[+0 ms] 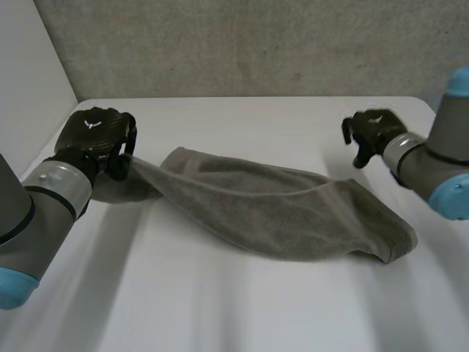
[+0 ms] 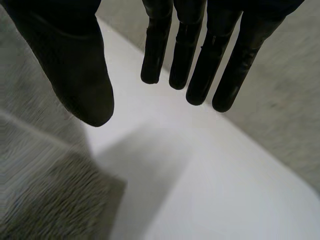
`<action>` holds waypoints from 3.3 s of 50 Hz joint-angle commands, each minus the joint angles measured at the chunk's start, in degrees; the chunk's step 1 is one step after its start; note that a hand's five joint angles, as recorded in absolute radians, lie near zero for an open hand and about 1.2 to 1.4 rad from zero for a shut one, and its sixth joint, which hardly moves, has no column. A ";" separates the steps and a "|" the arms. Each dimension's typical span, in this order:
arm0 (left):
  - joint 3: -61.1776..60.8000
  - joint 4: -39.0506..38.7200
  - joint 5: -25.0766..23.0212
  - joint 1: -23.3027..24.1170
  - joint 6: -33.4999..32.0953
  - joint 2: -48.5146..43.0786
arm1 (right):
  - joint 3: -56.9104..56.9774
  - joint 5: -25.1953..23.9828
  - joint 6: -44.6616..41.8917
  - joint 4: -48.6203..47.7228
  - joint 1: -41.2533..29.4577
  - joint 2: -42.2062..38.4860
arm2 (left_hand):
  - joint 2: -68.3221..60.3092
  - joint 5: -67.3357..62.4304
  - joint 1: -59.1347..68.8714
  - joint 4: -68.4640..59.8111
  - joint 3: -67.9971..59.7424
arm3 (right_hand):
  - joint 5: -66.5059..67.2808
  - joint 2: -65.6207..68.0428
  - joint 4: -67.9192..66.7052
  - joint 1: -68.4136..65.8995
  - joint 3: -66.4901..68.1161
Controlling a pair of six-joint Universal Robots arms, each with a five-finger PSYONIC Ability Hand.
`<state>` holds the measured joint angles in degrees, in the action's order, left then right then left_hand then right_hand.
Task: Fold the towel.
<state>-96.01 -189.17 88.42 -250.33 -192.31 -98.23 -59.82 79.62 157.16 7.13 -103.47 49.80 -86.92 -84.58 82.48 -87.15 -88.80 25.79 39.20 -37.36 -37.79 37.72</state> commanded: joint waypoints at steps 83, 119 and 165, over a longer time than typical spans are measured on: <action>26.76 -4.98 3.69 -0.07 0.18 -7.33 | 0.75 11.43 -15.04 -24.44 -4.81 14.53 | 6.92 14.58 -2.48 7.15 8.80 | 44.21 40.80 -42.64 -42.21 42.28; -6.03 -9.99 2.81 -1.74 1.06 -5.48 | -24.38 5.46 -14.43 -5.64 -5.95 7.41 | 6.92 14.58 -2.48 7.15 8.80 | 1.04 -2.37 0.53 0.96 -0.89; -7.44 -10.87 2.73 -2.17 -0.26 2.24 | -33.53 4.58 -8.54 -11.96 -3.14 21.18 | 6.92 14.58 -2.48 7.15 8.80 | 44.21 40.80 -42.64 -42.21 42.28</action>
<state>-104.21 -200.29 91.18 -252.42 -191.38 -99.48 -94.06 84.05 148.52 -4.24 -106.82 65.83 -87.19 -84.58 82.49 -87.60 -88.97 66.37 73.76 -76.94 -76.00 76.84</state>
